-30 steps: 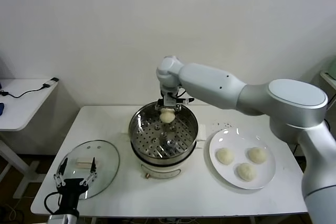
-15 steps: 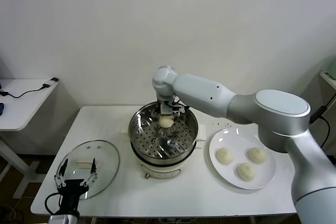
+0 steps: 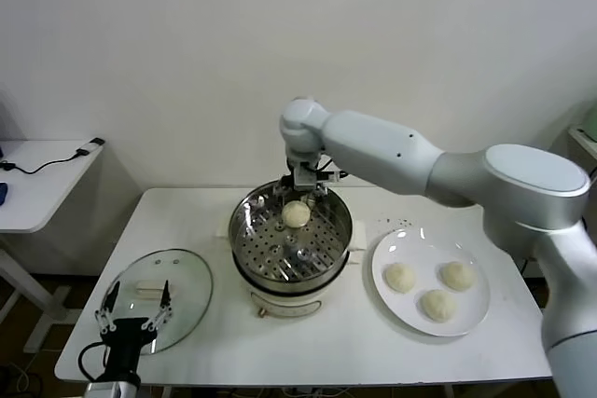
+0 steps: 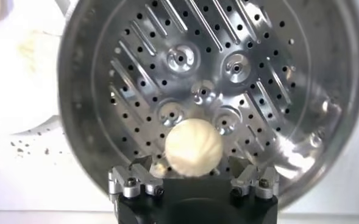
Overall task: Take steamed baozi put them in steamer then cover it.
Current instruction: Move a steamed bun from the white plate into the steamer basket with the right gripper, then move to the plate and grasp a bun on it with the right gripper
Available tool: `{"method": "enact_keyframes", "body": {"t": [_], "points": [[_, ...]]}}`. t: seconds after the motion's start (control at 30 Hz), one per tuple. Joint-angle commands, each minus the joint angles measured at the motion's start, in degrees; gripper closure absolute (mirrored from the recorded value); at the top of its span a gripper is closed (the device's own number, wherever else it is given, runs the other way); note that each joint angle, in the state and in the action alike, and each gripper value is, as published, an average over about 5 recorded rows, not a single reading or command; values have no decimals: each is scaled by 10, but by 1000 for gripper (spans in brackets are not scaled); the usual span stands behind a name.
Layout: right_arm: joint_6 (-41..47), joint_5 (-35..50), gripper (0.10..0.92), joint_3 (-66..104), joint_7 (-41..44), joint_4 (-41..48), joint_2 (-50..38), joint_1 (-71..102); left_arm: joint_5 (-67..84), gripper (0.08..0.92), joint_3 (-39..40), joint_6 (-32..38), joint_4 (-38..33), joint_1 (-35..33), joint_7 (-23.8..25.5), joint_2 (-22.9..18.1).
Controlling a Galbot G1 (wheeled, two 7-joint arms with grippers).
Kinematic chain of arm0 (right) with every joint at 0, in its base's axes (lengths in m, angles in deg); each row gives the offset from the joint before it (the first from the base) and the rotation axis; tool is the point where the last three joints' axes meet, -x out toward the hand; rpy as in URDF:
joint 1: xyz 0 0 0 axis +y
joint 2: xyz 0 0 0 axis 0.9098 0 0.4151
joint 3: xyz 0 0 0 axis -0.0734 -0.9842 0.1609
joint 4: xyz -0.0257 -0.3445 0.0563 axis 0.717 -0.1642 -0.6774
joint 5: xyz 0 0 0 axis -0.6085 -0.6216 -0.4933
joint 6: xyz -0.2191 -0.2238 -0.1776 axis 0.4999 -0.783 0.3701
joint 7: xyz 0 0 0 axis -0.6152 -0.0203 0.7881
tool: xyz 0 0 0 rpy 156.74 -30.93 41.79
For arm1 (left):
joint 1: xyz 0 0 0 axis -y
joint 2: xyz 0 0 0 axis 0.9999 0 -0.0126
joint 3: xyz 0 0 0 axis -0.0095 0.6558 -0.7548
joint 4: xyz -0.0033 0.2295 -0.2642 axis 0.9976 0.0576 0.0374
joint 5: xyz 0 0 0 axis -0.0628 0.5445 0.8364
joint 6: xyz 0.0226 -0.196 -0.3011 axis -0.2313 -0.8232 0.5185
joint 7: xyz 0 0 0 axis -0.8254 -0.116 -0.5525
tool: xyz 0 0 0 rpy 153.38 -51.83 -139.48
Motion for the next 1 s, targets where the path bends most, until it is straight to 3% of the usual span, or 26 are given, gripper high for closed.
{"method": "enact_keyframes", "body": {"t": [0.03, 0.23, 0.43, 0.6, 1.0], "points": [[239, 289, 203, -177, -126, -139, -189, -168, 0, 177, 0, 0, -2, -2, 0, 1], [448, 363, 203, -185, -129, -177, -305, -154, 4, 177, 1, -4, -9, -2, 0, -2], [545, 426, 203, -185, -111, -205, -389, -104, 3, 177, 2, -1, -15, -8, 1, -2], [571, 434, 203, -175, -116, -217, -415, -51, 4, 177, 2, 2, -14, -16, 1, -2], [548, 310, 203, -77, -102, -148, -368, 142, 3, 177, 2, 9, -10, -21, 2, -5]]}}
